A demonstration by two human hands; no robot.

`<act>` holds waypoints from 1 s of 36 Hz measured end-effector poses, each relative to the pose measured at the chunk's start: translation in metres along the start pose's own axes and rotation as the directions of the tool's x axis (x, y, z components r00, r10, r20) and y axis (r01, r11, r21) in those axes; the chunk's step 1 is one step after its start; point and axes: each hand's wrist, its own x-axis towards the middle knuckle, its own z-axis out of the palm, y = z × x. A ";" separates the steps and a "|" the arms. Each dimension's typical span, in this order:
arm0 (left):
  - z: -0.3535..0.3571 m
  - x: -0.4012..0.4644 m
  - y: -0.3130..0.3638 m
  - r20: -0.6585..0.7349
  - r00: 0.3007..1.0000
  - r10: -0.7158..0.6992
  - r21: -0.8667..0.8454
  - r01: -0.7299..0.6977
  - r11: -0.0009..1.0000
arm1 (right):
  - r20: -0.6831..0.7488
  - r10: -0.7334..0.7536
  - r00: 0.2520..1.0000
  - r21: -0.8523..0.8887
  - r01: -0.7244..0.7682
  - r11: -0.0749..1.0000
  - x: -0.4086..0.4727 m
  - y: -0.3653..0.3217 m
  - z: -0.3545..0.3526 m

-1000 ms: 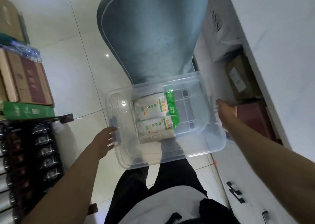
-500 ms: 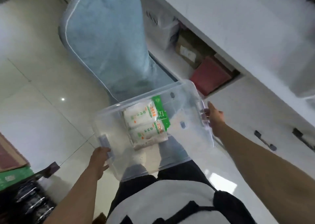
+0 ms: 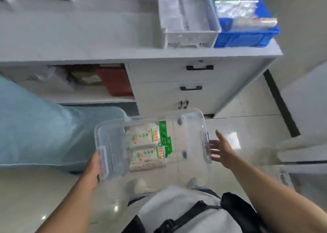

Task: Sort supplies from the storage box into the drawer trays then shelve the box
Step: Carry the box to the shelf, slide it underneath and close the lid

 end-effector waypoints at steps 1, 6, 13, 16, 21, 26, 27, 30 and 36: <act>0.018 -0.002 0.015 0.030 1.000 0.002 0.058 -0.004 0.998 | -0.004 0.014 1.000 0.050 -0.014 0.999 0.000 0.007 -0.024; 0.131 -0.033 0.082 0.169 0.986 -0.007 0.355 -0.054 0.933 | -0.026 0.069 0.997 0.264 -0.060 0.963 -0.011 0.038 -0.142; 0.332 -0.080 0.152 0.338 0.935 0.102 0.581 -0.293 0.759 | -0.134 0.054 0.989 0.444 0.011 0.896 -0.037 0.072 -0.270; 0.412 -0.113 0.170 0.443 0.886 0.136 0.643 -0.420 0.641 | -0.214 0.069 0.974 0.532 0.057 0.845 -0.058 0.087 -0.296; 0.521 -0.176 0.206 0.575 0.788 0.220 0.659 -0.605 0.447 | -0.296 0.110 0.949 0.705 0.139 0.696 -0.082 0.104 -0.319; 0.618 -0.214 0.245 0.690 0.697 0.195 0.655 -0.716 0.243 | -0.322 0.154 0.934 0.832 0.202 0.517 -0.092 0.112 -0.329; 0.638 -0.222 0.250 0.713 0.675 0.189 0.643 -0.737 0.207 | -0.330 0.163 0.930 0.848 0.216 0.485 -0.094 0.112 -0.329; 0.696 -0.242 0.260 0.769 0.619 0.157 0.601 -0.785 0.150 | -0.359 0.186 0.915 0.882 0.267 0.389 -0.100 0.108 -0.328; 0.798 -0.266 0.280 0.842 0.533 0.090 0.526 -0.846 0.091 | -0.431 0.236 0.871 0.893 0.374 0.251 -0.101 0.069 -0.335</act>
